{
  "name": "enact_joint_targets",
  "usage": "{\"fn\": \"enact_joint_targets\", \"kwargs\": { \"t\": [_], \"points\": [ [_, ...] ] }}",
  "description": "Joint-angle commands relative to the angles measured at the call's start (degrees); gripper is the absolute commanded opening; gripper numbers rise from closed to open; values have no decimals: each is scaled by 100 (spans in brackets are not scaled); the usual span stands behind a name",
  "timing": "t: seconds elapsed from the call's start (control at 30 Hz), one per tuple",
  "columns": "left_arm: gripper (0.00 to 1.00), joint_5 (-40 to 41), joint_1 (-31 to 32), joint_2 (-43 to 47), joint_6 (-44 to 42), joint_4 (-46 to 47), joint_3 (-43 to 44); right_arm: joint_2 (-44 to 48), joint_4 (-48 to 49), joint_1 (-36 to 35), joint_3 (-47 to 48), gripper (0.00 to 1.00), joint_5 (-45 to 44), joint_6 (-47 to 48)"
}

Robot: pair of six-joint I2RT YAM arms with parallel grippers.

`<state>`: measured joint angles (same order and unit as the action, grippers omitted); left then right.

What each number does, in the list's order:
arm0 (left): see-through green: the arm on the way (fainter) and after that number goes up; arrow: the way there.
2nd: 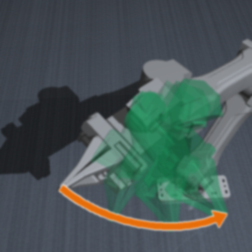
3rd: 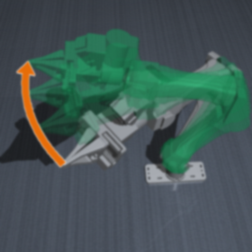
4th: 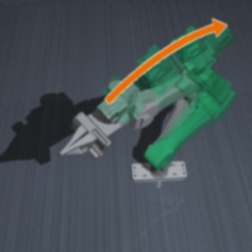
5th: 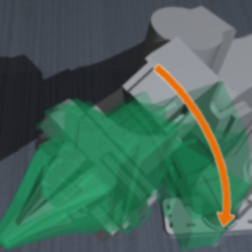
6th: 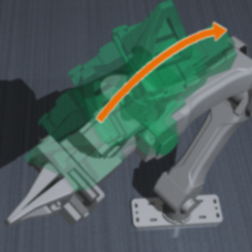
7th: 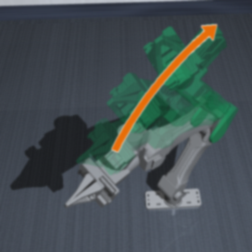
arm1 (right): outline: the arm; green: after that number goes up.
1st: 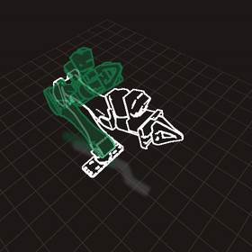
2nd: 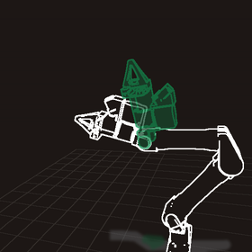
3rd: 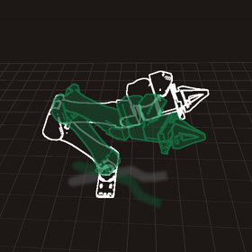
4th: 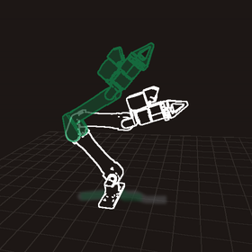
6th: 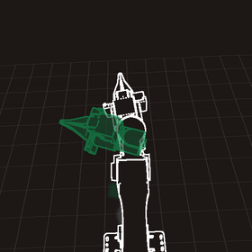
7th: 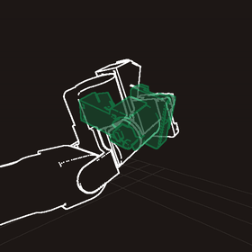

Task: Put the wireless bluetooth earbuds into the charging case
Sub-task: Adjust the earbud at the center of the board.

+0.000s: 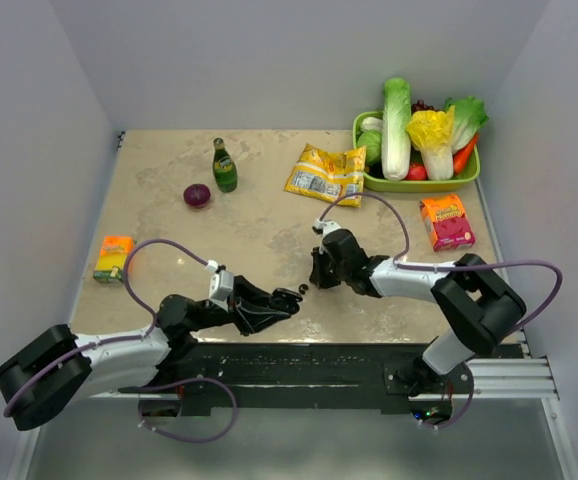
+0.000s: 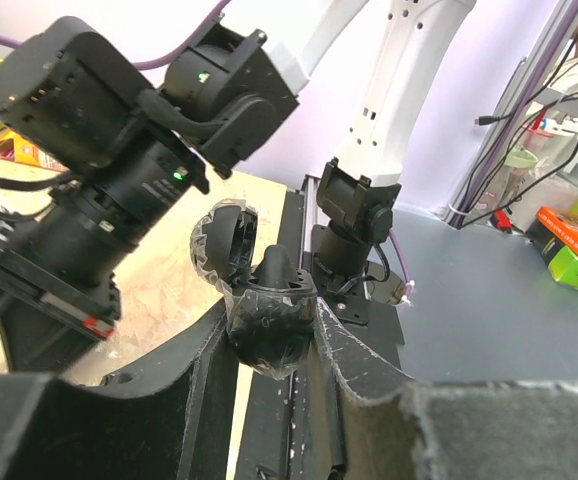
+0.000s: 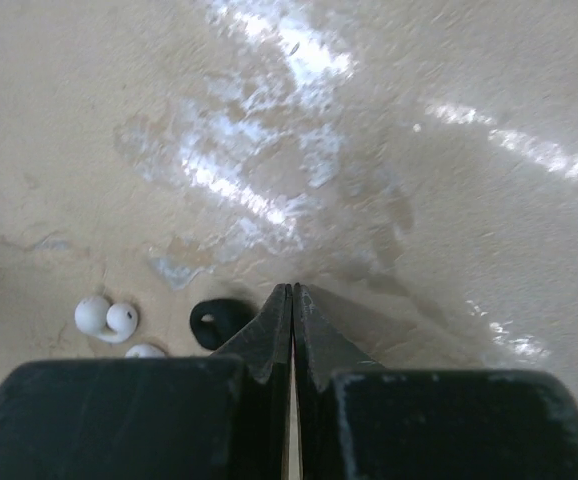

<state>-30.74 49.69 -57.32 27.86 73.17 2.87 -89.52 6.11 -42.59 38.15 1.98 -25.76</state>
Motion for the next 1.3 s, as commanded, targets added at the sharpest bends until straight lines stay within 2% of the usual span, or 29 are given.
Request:
{"fn": "enact_joint_targets", "kwargs": {
  "t": [0.0, 0.03, 0.2, 0.33, 0.4, 0.47, 0.57, 0.9, 1.27],
  "points": [
    [0, 121, 41, 81, -149, 3239, -1087, -189, -57, 259, 280, 2, -312, 132],
    [0, 130, 41, 72, -149, 3230, -1096, -163, 4, 295, 307, 6, -286, 124],
    [0, 147, 41, 133, -149, 3143, -1087, 513, 102, 216, 122, 14, -85, 194],
    [0, 174, 41, 212, -184, 3046, -1096, 918, -293, -169, 166, 25, 57, 361],
    [0, 191, 41, 204, -193, 3046, -1079, 883, -417, -407, 219, 27, 136, 361],
    [0, 174, 49, 186, -184, 3063, -1070, 831, -505, -557, 228, 22, 119, 300],
    [0, 174, 41, 177, -167, 3072, -1070, 839, -453, -654, 88, 1, 83, 185],
    [0, 165, 41, 203, -140, 3063, -1114, 261, -242, -681, -27, 0, 171, 115],
    [0, 235, 49, 397, -158, 2914, -1184, 83, -40, -567, -53, 0, -189, -43]
  ]
}}
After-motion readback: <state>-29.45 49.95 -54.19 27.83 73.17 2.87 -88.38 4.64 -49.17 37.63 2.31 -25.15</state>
